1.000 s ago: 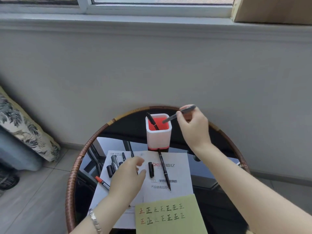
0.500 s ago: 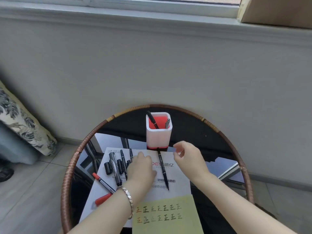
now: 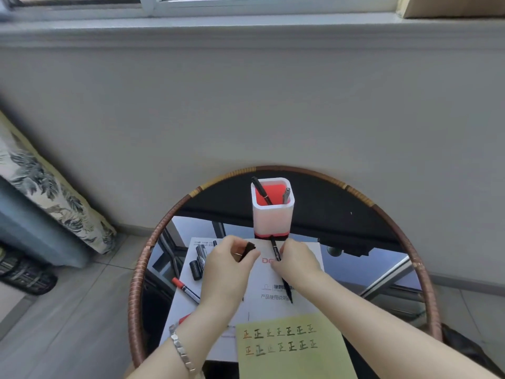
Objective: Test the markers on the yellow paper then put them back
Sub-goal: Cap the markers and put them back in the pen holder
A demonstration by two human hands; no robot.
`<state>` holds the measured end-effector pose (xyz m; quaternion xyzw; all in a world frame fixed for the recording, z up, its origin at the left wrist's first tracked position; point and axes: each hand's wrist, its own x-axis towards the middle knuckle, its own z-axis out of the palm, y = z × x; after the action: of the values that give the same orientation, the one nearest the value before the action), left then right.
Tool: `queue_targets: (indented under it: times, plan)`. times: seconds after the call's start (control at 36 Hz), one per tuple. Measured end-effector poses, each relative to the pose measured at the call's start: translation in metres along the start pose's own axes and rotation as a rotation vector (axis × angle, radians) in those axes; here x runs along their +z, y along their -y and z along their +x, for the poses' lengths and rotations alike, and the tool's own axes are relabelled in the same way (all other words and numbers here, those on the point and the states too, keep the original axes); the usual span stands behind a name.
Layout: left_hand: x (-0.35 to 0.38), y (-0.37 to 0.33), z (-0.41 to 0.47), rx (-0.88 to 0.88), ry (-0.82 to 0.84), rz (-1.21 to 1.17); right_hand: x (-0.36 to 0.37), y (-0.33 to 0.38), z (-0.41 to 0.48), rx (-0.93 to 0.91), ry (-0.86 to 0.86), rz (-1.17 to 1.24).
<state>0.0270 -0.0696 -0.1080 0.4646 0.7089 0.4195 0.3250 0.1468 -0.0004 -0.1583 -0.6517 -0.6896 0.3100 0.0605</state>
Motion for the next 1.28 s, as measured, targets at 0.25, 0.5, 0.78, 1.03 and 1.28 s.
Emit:
queue_targets:
  times: [0.25, 0.5, 0.78, 1.03, 1.28]
  plan:
    - [-0.003, -0.022, -0.017, 0.071, 0.028, -0.136, -0.051, -0.002, -0.040, -0.094, -0.094, 0.406]
    - [0.008, -0.035, -0.038, 0.115, 0.101, -0.248, -0.107, -0.013, -0.096, -0.240, -0.429, 1.024]
    - [0.006, -0.042, -0.045, 0.137, 0.119, -0.261, -0.102, -0.010, -0.105, -0.264, -0.385, 1.114]
    - [0.004, -0.045, -0.047, 0.142, 0.141, -0.286, -0.096, -0.008, -0.108, -0.270, -0.284, 1.137]
    - [0.005, -0.052, -0.052, 0.298, 0.191, -0.226, -0.097, -0.005, -0.118, -0.264, -0.146, 1.248]
